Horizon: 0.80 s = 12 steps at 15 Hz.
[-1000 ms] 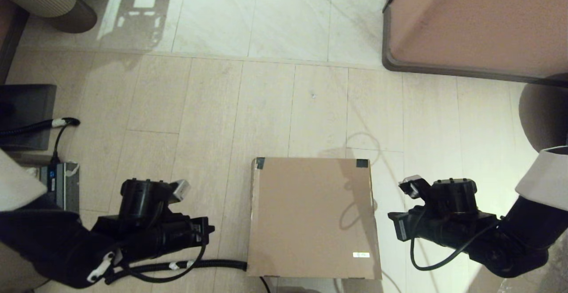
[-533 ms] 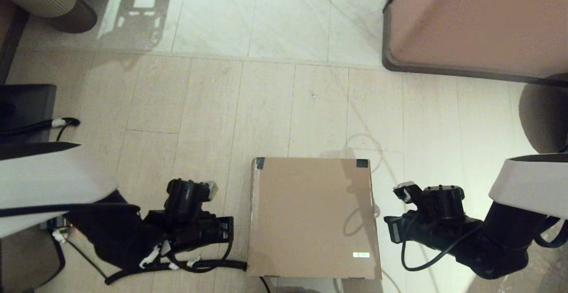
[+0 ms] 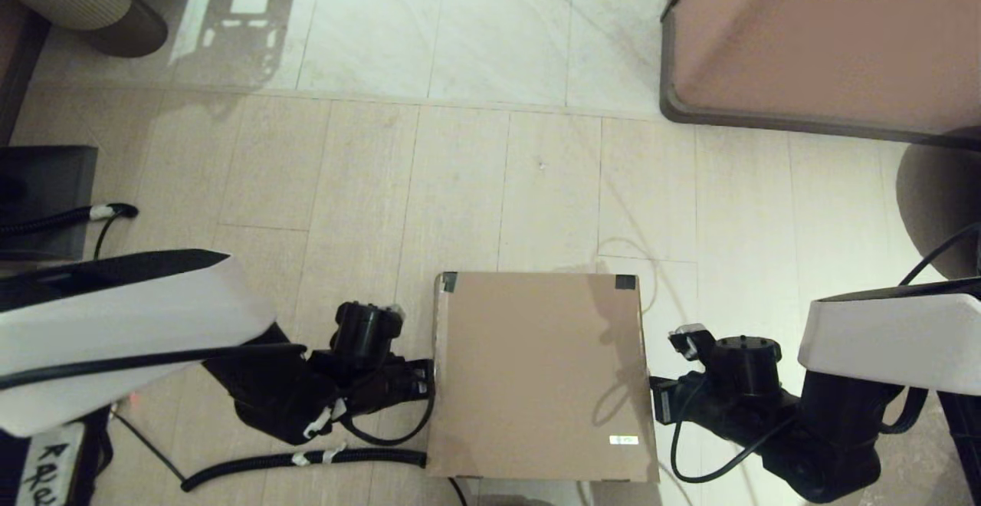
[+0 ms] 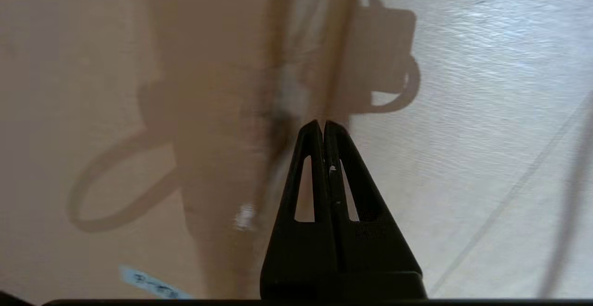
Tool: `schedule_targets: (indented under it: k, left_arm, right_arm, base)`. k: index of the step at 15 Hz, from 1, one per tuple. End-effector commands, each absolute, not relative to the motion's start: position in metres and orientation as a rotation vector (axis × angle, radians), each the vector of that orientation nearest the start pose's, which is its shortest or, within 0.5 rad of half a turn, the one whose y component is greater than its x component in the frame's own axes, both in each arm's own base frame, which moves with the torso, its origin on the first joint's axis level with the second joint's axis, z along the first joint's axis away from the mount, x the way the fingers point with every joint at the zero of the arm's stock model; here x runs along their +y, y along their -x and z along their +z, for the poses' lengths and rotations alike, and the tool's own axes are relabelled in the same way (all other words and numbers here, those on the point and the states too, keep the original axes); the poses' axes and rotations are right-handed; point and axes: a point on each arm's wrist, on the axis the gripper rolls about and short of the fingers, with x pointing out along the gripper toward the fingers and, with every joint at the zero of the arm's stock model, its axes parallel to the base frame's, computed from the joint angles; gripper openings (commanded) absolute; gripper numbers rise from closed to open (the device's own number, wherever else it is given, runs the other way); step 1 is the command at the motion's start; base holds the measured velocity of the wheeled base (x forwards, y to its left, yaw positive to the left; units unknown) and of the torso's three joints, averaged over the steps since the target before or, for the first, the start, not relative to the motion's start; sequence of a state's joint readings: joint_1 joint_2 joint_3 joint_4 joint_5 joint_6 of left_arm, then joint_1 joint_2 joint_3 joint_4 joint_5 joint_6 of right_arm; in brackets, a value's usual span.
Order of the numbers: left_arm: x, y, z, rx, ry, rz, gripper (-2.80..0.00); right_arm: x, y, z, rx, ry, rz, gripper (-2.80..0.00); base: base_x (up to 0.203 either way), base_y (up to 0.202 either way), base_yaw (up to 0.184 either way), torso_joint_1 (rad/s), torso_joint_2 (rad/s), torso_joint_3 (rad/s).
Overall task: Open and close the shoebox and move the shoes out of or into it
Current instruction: Open the shoe box
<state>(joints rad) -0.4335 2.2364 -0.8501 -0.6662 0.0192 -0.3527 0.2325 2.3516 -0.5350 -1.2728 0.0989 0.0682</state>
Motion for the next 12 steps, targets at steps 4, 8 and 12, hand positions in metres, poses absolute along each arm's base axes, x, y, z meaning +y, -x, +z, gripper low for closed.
schedule_targets:
  k: [4, 8, 12]
  left_arm:
    - [-0.168, -0.333, 0.001, 0.783, 0.201, -0.25, -2.8]
    - [-0.173, -0.328, 0.004, 0.786, 0.216, -0.26, -2.8]
    - [-0.174, -0.323, 0.013, 0.774, 0.221, -0.27, -2.8]
  right_arm:
    - [0.089, -0.317, -0.033, 0.571, -0.039, 0.312, -2.8]
    - [0.088, -0.302, -0.021, 0.601, -0.187, 0.284, -2.8]
    - [0.094, -0.281, -0.016, 0.66, -0.306, 0.361, -2.8]
  base:
    - [0.0, 0.0, 0.0, 0.0, 0.0, 0.0]
    - [0.0, 0.0, 0.0, 0.0, 0.0, 0.0]
    - [0.0, 0.0, 0.0, 0.0, 0.0, 0.0]
